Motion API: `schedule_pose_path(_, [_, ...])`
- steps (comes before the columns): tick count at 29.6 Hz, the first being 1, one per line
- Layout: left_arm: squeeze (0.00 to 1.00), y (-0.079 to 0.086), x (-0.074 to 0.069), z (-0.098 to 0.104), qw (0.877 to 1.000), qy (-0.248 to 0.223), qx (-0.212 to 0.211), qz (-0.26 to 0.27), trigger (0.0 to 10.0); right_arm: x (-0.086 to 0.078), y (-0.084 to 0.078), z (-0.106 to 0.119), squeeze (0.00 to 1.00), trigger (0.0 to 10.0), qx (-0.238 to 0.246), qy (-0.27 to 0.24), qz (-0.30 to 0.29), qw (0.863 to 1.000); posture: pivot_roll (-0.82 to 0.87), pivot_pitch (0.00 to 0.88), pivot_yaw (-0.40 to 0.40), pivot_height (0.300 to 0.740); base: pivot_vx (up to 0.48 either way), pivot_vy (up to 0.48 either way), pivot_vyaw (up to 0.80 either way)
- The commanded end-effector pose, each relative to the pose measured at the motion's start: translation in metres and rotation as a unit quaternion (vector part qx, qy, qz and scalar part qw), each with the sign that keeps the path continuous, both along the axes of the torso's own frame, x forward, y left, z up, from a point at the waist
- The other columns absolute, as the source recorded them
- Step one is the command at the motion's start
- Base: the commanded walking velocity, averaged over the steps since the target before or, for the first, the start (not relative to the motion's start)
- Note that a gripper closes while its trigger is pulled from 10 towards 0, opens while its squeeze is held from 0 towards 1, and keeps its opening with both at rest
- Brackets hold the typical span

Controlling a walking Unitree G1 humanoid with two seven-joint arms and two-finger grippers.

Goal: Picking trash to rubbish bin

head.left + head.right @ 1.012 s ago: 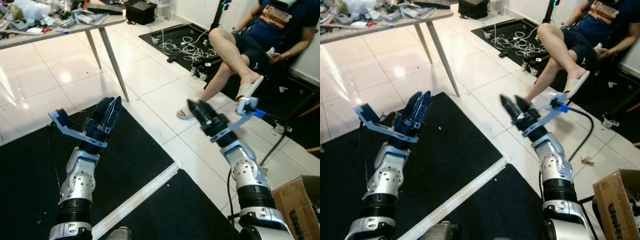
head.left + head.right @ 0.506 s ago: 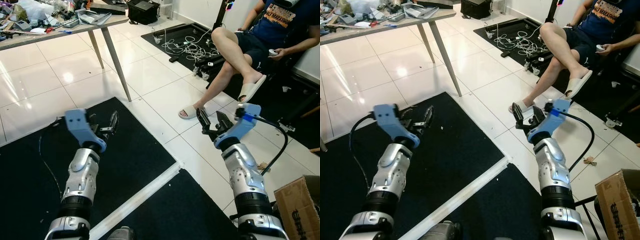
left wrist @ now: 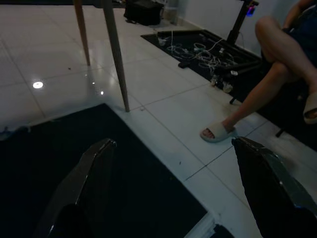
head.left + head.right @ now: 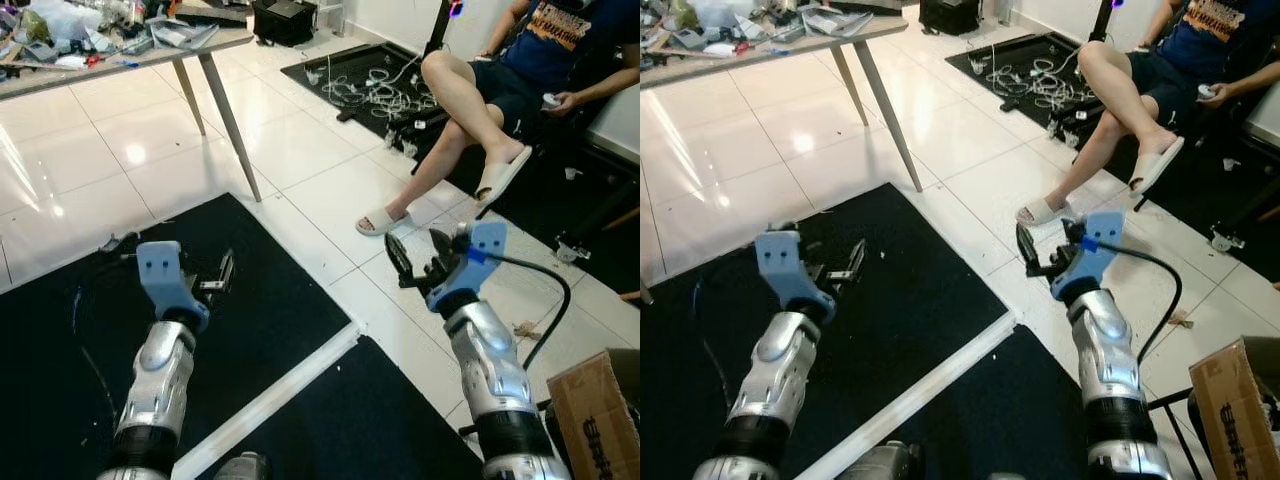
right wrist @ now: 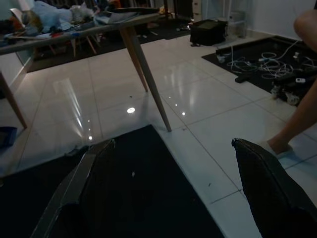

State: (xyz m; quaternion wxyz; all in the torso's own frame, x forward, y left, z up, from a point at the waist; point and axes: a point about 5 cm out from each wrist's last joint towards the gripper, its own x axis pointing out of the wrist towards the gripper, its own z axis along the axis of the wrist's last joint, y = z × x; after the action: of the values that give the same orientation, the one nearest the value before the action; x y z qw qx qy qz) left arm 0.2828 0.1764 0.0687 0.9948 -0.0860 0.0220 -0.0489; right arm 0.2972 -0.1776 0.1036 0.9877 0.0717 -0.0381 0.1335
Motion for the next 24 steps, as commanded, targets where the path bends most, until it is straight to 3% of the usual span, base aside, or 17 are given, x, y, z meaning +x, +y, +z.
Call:
schedule_pose_path(1, [0.0,-0.004,0.0,0.003,1.0,-0.003,0.004,-0.004,10.0,0.0,0.001,0.004,0.0,10.0,-0.004,-0.005,0.006,1.0,0.01,0.0,-0.014,0.74,0.0,0.0,0.0])
schedule_pose_path(7, [0.0,-0.008,-0.013,0.004,1.0,-0.006,-0.01,-0.018,10.0,-0.012,0.001,-0.001,0.0,10.0,-0.004,-0.01,0.027,1.0,0.0,0.0,-0.011,0.74,0.0,0.0,0.0])
schedule_pose_path(16, [0.0,-0.012,-0.011,0.009,0.999,-0.018,-0.026,-0.032,10.0,-0.011,0.007,-0.002,0.0,10.0,0.012,-0.011,0.046,0.999,0.01,0.0,-0.021,0.74,0.0,0.0,0.0])
schedule_pose_path(24, [0.0,-0.015,-0.012,0.019,0.999,-0.04,-0.004,-0.032,10.0,-0.011,0.007,0.002,0.0,10.0,0.001,-0.019,0.047,0.999,0.01,0.0,-0.024,0.74,0.0,0.0,0.0])
